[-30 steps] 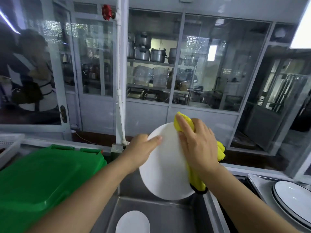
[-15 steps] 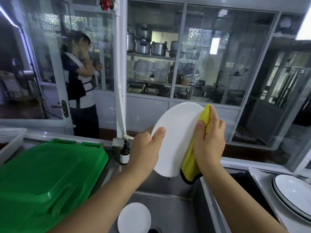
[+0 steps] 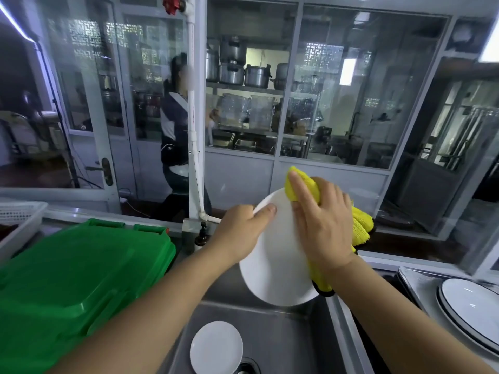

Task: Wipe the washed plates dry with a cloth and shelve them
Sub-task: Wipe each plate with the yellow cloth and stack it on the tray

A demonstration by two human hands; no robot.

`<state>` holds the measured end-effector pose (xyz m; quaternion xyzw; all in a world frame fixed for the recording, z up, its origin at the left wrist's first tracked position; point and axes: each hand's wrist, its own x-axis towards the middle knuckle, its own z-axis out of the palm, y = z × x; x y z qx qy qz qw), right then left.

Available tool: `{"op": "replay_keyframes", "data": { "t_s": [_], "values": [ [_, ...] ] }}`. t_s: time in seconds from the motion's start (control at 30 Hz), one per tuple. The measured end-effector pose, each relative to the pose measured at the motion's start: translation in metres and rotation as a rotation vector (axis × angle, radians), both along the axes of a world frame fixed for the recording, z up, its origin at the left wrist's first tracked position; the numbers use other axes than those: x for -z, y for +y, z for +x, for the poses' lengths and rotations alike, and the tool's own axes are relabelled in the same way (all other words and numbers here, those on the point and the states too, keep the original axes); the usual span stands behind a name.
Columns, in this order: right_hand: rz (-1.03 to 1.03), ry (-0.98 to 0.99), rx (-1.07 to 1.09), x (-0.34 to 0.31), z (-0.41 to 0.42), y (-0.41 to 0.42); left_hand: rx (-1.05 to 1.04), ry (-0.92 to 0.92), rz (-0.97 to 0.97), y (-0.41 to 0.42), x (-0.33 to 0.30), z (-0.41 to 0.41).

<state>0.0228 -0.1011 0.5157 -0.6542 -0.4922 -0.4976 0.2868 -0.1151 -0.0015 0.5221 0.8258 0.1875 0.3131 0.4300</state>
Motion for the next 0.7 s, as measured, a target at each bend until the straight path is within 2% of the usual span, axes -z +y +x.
{"op": "replay_keyframes", "data": {
  "t_s": [0.1, 0.17, 0.4, 0.47, 0.6, 0.7],
  "values": [
    [-0.040, -0.109, -0.024, -0.006, -0.006, 0.005, -0.030, -0.042, -0.002, -0.007, 0.002, 0.003],
    [-0.013, -0.063, -0.011, -0.010, -0.005, 0.004, -0.045, -0.080, 0.016, -0.007, 0.004, 0.001],
    [0.191, 0.628, 0.009, -0.002, -0.004, -0.002, -0.080, -0.331, -0.138, -0.015, 0.004, -0.011],
    [0.167, 0.697, 0.007, -0.002, -0.003, -0.006, -0.060, -0.322, -0.214, -0.017, 0.007, -0.013],
    [0.026, 0.505, 0.031, -0.009, 0.003, -0.014, 0.114, -0.133, -0.412, 0.000, 0.002, -0.016],
    [-0.059, 0.281, 0.013, -0.011, 0.003, -0.011, 0.134, -0.061, -0.335, 0.006, -0.009, -0.015]
  ]
}}
